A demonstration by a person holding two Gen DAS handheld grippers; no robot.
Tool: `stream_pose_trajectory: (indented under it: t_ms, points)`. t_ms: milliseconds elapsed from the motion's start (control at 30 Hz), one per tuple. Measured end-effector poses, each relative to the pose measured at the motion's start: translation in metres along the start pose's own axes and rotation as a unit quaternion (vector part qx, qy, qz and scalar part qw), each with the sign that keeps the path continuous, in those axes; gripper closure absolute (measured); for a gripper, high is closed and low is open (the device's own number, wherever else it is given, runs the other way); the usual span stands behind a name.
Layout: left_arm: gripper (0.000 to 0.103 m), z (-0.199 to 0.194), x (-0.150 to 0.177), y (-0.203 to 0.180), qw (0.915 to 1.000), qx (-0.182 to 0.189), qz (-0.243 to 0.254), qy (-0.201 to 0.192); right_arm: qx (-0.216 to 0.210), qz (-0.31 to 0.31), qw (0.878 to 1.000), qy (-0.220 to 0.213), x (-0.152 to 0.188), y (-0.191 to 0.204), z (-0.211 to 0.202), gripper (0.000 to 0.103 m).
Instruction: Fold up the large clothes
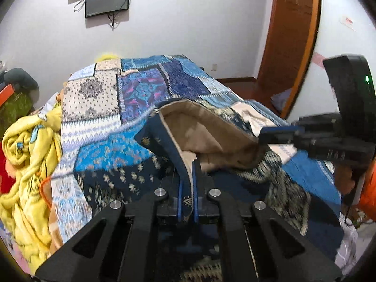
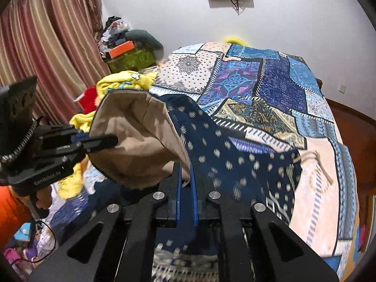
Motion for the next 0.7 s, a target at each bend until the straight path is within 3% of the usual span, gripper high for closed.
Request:
stream_pose_trajectory:
  t_ms: [233, 433, 533, 633, 700]
  points:
    - [0.098, -0.009, 0.059, -0.02, 0.9984, 0.025, -0.014, 0.05, 0.009, 0.024, 0.999, 0.027, 0.036, -0.001, -0.022, 0.096]
    - [0.098, 0.003, 0.109, -0.028, 0.9931, 0.025, -0.025, 0.112, 0.035, 0.022, 0.996, 0.08, 0.074, -0.009, -0.017, 0.096]
    - [0.097, 0.003, 0.119, -0.024, 0.9909, 0.019, -0.03, 0.13, 0.052, 0.005, 0.994, 0.092, 0.085, -0.01, -0.017, 0.096]
    - [0.088, -0.006, 0.112, -0.018, 0.9906, 0.017, -0.043, 0.129, 0.055, -0.006, 0.995, 0.088, 0.087, -0.012, -0.021, 0.096]
    - [0.066, -0.014, 0.103, -0.01, 0.9921, 0.006, -0.05, 0.115, 0.053, -0.003, 0.995, 0.082, 0.085, -0.013, -0.025, 0.096]
Point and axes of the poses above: each gripper's, at about its wrist camera, not at the fingertips, and z roughly the way its jaws point, y to its left, x to its underside, the point moved 5 cm from there along z, roughly the way its jaws point, and after that the axes turned 6 degrees about -y, right-handed, at the moved point
